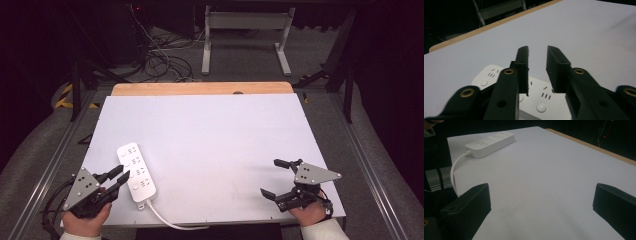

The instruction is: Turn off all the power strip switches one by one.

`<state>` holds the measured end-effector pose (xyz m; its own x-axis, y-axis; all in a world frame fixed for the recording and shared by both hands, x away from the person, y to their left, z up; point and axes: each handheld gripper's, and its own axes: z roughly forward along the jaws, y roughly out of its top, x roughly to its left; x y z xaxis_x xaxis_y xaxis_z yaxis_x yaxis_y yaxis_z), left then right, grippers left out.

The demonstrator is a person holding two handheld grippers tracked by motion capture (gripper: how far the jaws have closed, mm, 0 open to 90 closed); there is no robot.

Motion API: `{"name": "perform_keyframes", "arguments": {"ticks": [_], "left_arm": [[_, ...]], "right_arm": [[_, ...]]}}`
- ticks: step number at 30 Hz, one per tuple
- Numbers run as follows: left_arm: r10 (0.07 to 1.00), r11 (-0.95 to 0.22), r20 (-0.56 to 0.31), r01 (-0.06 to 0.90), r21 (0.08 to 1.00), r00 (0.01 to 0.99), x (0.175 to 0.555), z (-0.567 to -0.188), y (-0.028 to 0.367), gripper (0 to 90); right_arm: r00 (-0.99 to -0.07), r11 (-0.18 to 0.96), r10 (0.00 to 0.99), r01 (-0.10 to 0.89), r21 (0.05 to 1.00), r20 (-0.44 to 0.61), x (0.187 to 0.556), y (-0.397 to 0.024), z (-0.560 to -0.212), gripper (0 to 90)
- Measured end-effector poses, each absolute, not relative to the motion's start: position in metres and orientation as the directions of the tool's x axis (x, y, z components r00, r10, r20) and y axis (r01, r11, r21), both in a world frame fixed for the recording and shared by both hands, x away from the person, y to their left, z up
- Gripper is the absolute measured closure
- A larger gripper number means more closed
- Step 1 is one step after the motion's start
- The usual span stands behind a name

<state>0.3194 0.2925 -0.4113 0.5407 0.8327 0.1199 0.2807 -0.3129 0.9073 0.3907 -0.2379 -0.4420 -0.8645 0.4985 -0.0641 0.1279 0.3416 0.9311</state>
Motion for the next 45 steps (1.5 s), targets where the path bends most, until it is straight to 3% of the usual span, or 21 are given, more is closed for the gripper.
{"name": "perform_keyframes", "arguments": {"ticks": [3, 30, 40, 45], "left_arm": [[0.82, -0.337, 0.121, 0.3, 0.893, 0.559, 0.322, -0.408, 0.294, 89.8], [0.814, -0.359, 0.067, 0.41, 0.838, 0.577, 0.374, -0.387, 0.302, 90.0], [0.816, -0.344, 0.003, 0.481, 0.807, 0.578, 0.395, -0.39, 0.307, 90.0], [0.822, -0.362, 0.023, 0.492, 0.792, 0.569, 0.401, -0.391, 0.311, 90.0]], "right_arm": [[-0.866, 0.346, 0.495, 0.125, 0.93, -0.068, 0.391, -0.237, -0.442, 2.1], [-0.871, 0.354, 0.488, 0.133, 0.926, -0.062, 0.392, -0.234, -0.443, 2.1], [-0.872, 0.355, 0.486, 0.134, 0.925, -0.06, 0.392, -0.233, -0.444, 2.1], [-0.873, 0.357, 0.485, 0.137, 0.924, -0.057, 0.393, -0.233, -0.444, 2.1]]}}
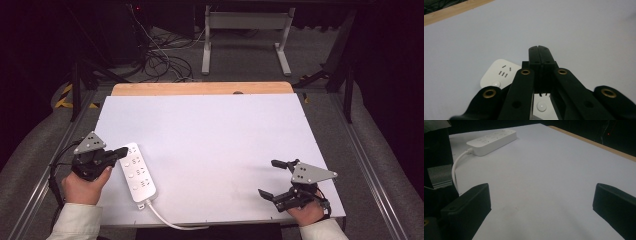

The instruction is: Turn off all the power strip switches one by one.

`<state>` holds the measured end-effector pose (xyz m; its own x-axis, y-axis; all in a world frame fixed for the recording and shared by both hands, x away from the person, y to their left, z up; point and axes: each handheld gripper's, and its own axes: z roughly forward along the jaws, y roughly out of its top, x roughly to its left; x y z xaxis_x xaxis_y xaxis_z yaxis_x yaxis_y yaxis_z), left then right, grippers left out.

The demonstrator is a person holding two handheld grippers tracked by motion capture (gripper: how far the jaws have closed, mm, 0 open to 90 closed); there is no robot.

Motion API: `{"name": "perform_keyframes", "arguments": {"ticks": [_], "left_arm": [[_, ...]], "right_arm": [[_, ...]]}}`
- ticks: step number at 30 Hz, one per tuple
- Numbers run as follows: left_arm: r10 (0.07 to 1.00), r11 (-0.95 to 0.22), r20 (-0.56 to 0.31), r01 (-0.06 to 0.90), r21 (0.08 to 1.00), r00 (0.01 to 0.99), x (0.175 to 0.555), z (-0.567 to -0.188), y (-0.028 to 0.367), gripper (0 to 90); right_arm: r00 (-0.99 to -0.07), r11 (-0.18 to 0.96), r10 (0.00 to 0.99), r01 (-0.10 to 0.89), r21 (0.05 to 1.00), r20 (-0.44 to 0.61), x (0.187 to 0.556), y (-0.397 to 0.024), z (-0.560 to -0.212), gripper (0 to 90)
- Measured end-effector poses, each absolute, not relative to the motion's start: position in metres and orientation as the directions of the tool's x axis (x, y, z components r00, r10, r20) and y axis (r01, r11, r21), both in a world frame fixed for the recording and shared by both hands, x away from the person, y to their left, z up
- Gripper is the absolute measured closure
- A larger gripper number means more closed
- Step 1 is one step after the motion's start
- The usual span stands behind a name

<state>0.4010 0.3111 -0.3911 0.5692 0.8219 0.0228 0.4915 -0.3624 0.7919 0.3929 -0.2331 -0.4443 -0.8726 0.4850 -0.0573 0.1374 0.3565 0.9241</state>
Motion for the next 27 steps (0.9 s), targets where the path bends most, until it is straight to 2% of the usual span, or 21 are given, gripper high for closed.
{"name": "perform_keyframes", "arguments": {"ticks": [7, 13, 17, 27], "left_arm": [[0.828, -0.398, 0.065, 0.503, 0.767, 0.556, 0.411, -0.393, 0.318, 90.0], [0.869, -0.384, 0.069, 0.58, 0.718, 0.49, 0.426, -0.4, 0.325, 90.0], [0.858, -0.41, 0.071, 0.594, 0.693, 0.51, 0.435, -0.405, 0.328, 90.0], [0.857, -0.401, 0.006, 0.658, 0.637, 0.516, 0.455, -0.417, 0.334, 90.0]], "right_arm": [[-0.872, 0.358, 0.486, 0.138, 0.923, -0.058, 0.393, -0.232, -0.445, 2.1], [-0.872, 0.363, 0.485, 0.14, 0.921, -0.059, 0.393, -0.232, -0.445, 2.2], [-0.873, 0.364, 0.485, 0.14, 0.921, -0.058, 0.393, -0.232, -0.445, 2.2], [-0.875, 0.365, 0.481, 0.142, 0.92, -0.056, 0.394, -0.232, -0.445, 2.2]]}}
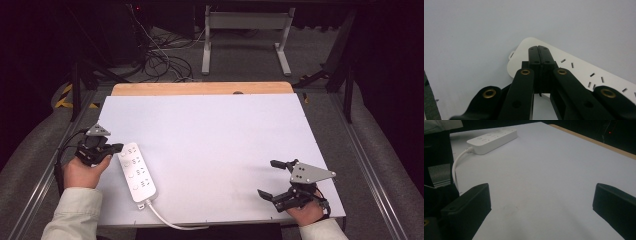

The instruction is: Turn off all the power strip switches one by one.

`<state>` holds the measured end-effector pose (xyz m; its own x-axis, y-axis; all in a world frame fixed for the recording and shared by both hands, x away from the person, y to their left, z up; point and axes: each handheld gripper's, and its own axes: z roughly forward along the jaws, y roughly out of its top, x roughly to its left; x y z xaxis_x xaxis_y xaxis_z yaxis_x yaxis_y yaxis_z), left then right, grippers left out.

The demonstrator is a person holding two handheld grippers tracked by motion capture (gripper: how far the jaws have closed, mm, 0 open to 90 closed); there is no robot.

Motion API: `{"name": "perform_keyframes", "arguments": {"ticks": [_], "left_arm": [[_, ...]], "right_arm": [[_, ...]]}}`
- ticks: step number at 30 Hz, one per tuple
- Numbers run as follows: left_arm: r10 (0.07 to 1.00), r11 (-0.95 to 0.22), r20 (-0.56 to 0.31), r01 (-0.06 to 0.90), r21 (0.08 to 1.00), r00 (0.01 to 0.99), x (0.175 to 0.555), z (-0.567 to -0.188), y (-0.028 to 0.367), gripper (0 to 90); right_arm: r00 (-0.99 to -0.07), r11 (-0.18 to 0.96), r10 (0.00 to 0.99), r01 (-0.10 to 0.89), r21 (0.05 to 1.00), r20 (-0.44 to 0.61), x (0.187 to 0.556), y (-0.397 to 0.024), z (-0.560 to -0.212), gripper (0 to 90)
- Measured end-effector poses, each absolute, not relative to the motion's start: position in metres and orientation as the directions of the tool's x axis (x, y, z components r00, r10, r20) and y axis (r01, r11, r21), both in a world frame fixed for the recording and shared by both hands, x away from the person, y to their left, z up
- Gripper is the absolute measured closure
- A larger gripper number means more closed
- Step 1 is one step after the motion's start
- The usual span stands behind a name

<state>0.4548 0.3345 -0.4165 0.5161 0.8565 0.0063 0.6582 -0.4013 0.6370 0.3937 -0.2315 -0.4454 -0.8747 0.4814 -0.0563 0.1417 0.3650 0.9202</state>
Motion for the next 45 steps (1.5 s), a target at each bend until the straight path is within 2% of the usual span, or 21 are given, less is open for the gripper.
{"name": "perform_keyframes", "arguments": {"ticks": [8, 17, 26, 38, 45], "left_arm": [[0.851, -0.411, -0.024, 0.694, 0.591, 0.525, 0.465, -0.425, 0.336, 90.0], [0.86, -0.434, 0.016, 0.713, 0.55, 0.511, 0.471, -0.433, 0.332, 90.0], [0.863, -0.398, -0.039, 0.727, 0.56, 0.503, 0.474, -0.44, 0.337, 90.0], [0.873, -0.379, -0.041, 0.729, 0.57, 0.486, 0.474, -0.444, 0.336, 90.0], [0.871, -0.393, -0.013, 0.712, 0.581, 0.492, 0.472, -0.446, 0.335, 90.0]], "right_arm": [[-0.876, 0.366, 0.479, 0.146, 0.919, -0.052, 0.394, -0.231, -0.446, 2.2], [-0.877, 0.366, 0.477, 0.146, 0.919, -0.051, 0.394, -0.232, -0.446, 2.2], [-0.879, 0.366, 0.475, 0.147, 0.919, -0.049, 0.395, -0.232, -0.446, 2.2], [-0.879, 0.364, 0.474, 0.148, 0.92, -0.047, 0.394, -0.232, -0.446, 2.2], [-0.881, 0.365, 0.472, 0.146, 0.919, -0.047, 0.394, -0.231, -0.446, 2.2]]}}
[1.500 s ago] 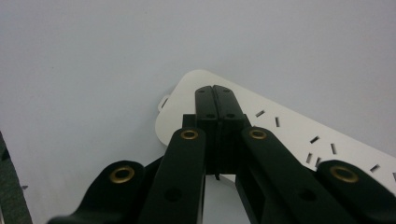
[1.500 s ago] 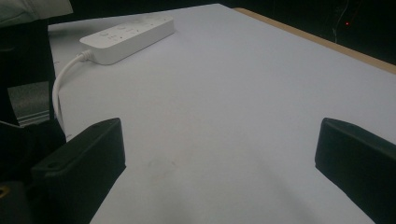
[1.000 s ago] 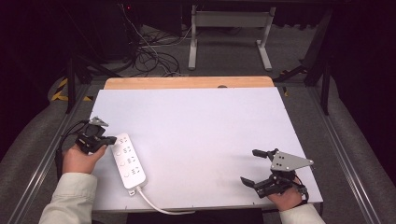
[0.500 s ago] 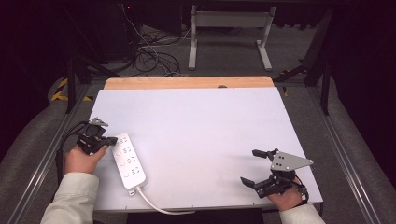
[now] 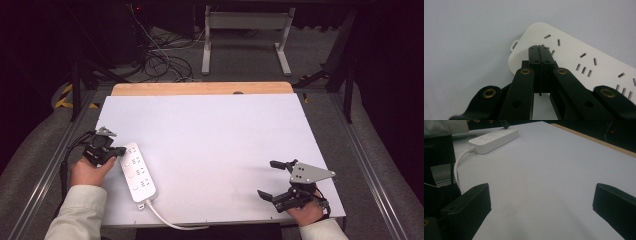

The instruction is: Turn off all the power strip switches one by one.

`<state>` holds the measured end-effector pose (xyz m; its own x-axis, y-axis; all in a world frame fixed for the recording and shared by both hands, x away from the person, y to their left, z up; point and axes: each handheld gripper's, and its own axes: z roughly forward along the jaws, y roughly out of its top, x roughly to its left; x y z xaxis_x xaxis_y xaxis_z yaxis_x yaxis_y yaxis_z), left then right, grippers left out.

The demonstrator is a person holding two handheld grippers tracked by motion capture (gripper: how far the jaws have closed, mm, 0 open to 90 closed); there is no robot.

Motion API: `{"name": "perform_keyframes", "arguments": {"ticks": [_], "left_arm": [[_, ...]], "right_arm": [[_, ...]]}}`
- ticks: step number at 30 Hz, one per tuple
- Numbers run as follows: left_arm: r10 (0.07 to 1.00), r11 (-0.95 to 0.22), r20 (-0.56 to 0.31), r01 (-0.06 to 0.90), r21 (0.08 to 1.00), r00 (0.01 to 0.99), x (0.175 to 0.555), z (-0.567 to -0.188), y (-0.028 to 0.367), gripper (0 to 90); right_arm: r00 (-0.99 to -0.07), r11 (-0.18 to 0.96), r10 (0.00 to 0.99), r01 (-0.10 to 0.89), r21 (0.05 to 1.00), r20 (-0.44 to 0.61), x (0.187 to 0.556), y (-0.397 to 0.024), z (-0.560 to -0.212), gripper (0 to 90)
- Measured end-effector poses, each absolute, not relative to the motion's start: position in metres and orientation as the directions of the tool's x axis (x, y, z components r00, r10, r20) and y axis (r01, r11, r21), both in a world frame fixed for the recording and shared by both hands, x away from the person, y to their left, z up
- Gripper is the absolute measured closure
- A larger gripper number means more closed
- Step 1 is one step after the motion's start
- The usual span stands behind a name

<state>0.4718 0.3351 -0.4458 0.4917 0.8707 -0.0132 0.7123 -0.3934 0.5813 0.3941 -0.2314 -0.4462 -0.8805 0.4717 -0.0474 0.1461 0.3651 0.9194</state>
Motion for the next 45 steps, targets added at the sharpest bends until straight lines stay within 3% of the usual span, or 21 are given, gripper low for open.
{"name": "perform_keyframes", "arguments": {"ticks": [32, 36, 45], "left_arm": [[0.879, -0.377, -0.011, 0.706, 0.6, 0.477, 0.468, -0.45, 0.334, 90.0], [0.877, -0.404, 0.037, 0.693, 0.597, 0.479, 0.467, -0.449, 0.33, 90.0], [0.876, -0.361, 0.019, 0.629, 0.689, 0.481, 0.452, -0.425, 0.341, 90.0]], "right_arm": [[-0.883, 0.37, 0.467, 0.141, 0.918, -0.052, 0.393, -0.231, -0.446, 2.2], [-0.883, 0.368, 0.466, 0.139, 0.919, -0.053, 0.393, -0.231, -0.446, 2.2], [-0.883, 0.369, 0.468, 0.143, 0.918, -0.05, 0.395, -0.231, -0.446, 2.2]]}}
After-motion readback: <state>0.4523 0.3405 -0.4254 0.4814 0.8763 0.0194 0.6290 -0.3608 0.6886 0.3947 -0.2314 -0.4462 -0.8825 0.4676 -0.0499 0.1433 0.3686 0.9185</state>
